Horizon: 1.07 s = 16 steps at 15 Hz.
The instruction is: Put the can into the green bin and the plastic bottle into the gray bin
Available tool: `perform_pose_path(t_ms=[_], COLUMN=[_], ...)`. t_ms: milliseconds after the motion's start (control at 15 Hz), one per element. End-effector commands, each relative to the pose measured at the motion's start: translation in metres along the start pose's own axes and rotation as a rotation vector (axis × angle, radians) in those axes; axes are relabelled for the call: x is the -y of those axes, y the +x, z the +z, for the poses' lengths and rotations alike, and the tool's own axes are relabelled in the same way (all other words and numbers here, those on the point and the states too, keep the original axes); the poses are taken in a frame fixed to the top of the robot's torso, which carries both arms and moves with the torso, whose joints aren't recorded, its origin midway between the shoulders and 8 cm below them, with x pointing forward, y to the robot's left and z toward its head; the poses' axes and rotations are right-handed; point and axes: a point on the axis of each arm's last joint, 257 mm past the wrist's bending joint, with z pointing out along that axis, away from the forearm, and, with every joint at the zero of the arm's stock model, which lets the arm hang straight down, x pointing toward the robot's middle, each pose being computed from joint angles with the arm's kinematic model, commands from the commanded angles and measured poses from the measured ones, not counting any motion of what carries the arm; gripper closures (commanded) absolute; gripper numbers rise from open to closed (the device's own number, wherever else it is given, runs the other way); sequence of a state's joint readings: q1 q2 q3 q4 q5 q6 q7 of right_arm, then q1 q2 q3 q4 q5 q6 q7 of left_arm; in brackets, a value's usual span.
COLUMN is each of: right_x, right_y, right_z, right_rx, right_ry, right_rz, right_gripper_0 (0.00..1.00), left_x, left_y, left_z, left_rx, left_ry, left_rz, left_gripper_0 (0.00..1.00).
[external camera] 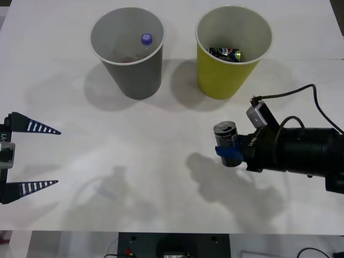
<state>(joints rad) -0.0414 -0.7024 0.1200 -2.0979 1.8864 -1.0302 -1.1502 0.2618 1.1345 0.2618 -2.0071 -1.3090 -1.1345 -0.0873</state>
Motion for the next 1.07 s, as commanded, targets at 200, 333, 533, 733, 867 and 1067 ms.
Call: perform_pose_path(t_ms=[200, 333, 533, 733, 867, 1067], right_x=[0.008, 0.02, 0.036, 0.05, 0.058, 0.07], right_y=[-0.027, -0.034, -0.052, -0.075, -0.089, -0.114], right_z=[-0.042, -0.061, -0.09, -0.111, -0.121, -0.135], right_rx=[-0.029, -0.027, -0.05, -0.089, -0.116, -0.157], right_ry=[0.102, 0.125, 0.166, 0.22, 0.244, 0.262], right_rz=[0.123, 0.128, 0.082, -0.012, -0.056, -0.094], right_gripper_0=[1.0, 1.0, 1.0, 1.0, 1.0, 1.0], left_x=[0.0, 0.0, 0.0, 0.0, 0.0, 0.0], left_y=[0.0, 0.0, 0.0, 0.0, 0.0, 0.0], left_z=[0.0, 0.0, 0.0, 0.0, 0.0, 0.0], left_rx=[0.0, 0.0, 0.0, 0.0, 0.0, 0.0], left_ry=[0.0, 0.0, 0.0, 0.0, 0.0, 0.0], left_rz=[0.0, 0.0, 0.0, 0.0, 0.0, 0.0], left_gripper_0=[0.0, 0.0, 0.0, 0.0, 0.0, 0.0])
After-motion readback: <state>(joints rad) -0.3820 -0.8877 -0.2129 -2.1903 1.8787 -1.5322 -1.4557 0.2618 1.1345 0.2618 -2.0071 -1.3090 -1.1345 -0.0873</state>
